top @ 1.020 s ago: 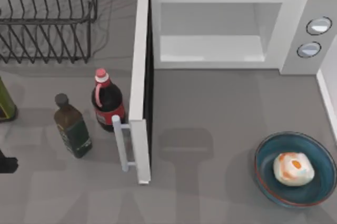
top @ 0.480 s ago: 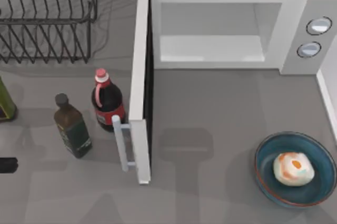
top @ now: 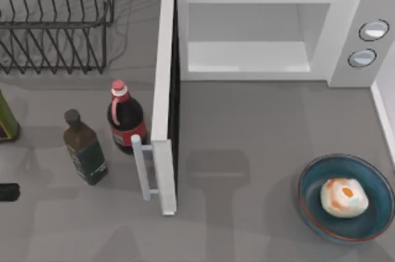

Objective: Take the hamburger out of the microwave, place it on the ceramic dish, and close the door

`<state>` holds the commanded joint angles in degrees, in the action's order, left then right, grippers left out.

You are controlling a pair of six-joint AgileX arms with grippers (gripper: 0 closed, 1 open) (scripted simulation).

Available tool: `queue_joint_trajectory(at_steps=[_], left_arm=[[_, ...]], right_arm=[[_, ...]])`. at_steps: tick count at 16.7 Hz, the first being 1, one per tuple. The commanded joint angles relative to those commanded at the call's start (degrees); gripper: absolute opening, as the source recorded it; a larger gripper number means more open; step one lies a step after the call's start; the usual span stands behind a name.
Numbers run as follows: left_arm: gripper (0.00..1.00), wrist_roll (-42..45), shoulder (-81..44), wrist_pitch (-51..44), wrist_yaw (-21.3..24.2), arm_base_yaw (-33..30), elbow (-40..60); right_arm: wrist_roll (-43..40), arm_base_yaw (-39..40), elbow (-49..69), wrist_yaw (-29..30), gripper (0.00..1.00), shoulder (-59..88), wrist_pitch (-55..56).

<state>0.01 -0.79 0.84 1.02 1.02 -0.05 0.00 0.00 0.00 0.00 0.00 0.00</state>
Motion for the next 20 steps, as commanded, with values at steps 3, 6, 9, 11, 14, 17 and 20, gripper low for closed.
queue_joint_trajectory(at_steps=[3,6,9,11,14,17,20], left_arm=[[0.0,0.05,-2.99,3.19,5.42,5.42,-0.21],[0.0,0.08,-5.23,5.58,9.23,9.23,-0.36],[0.0,0.09,-5.4,5.76,9.5,9.49,-0.38],[0.0,0.13,-5.35,5.81,9.16,9.16,-0.35],[0.0,0.19,-8.66,9.51,5.89,5.88,-0.71],[0.0,0.29,-13.55,14.98,0.09,0.06,-1.27],[0.0,0.36,-17.55,19.46,-5.94,-5.99,-1.74]], right_arm=[[0.0,0.0,0.0,0.0,1.0,0.0,0.0],[0.0,0.0,0.0,0.0,1.0,0.0,0.0],[0.0,0.0,0.0,0.0,1.0,0.0,0.0],[0.0,0.0,0.0,0.0,1.0,0.0,0.0],[0.0,0.0,0.0,0.0,1.0,0.0,0.0],[0.0,0.0,0.0,0.0,1.0,0.0,0.0],[0.0,0.0,0.0,0.0,1.0,0.0,0.0]])
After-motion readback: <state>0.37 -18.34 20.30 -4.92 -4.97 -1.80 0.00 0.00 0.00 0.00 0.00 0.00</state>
